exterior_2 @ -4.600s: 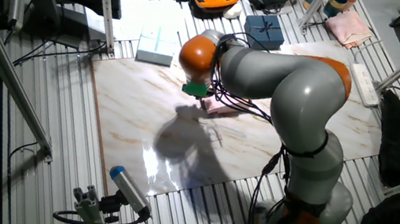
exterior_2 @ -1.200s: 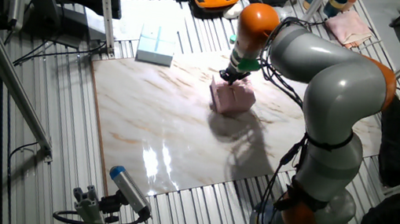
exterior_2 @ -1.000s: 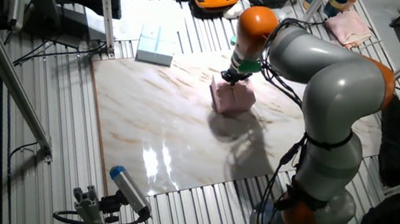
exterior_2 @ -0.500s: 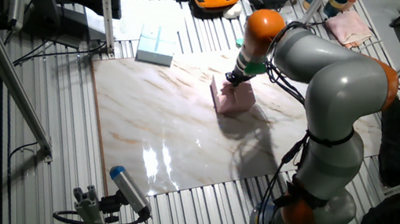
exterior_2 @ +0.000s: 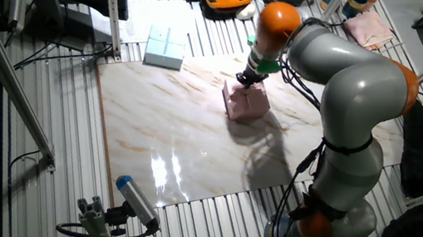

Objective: Slide the outer casing onto the gift box

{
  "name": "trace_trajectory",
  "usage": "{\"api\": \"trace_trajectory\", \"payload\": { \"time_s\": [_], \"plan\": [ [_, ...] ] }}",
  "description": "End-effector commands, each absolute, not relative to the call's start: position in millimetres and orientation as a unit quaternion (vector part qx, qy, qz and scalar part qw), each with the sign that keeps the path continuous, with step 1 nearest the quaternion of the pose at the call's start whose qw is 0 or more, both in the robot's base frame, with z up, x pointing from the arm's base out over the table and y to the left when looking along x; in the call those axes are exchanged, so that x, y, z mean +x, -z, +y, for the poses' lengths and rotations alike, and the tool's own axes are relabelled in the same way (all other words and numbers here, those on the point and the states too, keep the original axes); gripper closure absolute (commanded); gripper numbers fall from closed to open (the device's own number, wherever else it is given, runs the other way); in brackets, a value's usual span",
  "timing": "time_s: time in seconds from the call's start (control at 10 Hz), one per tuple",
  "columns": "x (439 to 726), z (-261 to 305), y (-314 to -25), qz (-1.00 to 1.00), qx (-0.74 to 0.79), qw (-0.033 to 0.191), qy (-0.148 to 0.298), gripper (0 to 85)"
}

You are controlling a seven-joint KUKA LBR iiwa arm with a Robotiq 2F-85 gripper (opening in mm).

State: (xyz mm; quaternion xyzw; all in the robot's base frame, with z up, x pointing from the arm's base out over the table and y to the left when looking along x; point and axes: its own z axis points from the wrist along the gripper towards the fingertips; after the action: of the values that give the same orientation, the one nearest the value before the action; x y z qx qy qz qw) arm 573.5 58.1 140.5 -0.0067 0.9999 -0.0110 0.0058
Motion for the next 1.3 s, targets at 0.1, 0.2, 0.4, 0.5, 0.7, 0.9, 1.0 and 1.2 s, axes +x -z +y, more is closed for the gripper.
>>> {"api": "trace_trajectory", "payload": {
  "time_s": [0.1,0.2,0.4,0.5,0.7,0.9,1.0,1.2],
  "plan": [
    [571.9,45.5,-137.9,1.0,-0.02,0.011,0.017,85.0],
    [573.5,39.8,-134.7,1.0,-0.023,0.011,0.014,85.0],
    [575.4,31.5,-120.4,0.999,-0.031,0.022,0.019,85.0],
    [576.4,30.1,-113.3,0.999,-0.032,0.025,0.018,85.0],
    [577.0,24.6,-104.0,0.999,-0.036,0.03,0.016,85.0],
    [578.5,19.5,-100.1,0.999,-0.04,0.031,0.006,85.0],
    [578.8,20.6,-100.6,0.999,-0.039,0.03,0.0,85.0],
    [584.4,37.3,-128.6,0.999,-0.015,0.005,-0.028,85.0]
  ]
}}
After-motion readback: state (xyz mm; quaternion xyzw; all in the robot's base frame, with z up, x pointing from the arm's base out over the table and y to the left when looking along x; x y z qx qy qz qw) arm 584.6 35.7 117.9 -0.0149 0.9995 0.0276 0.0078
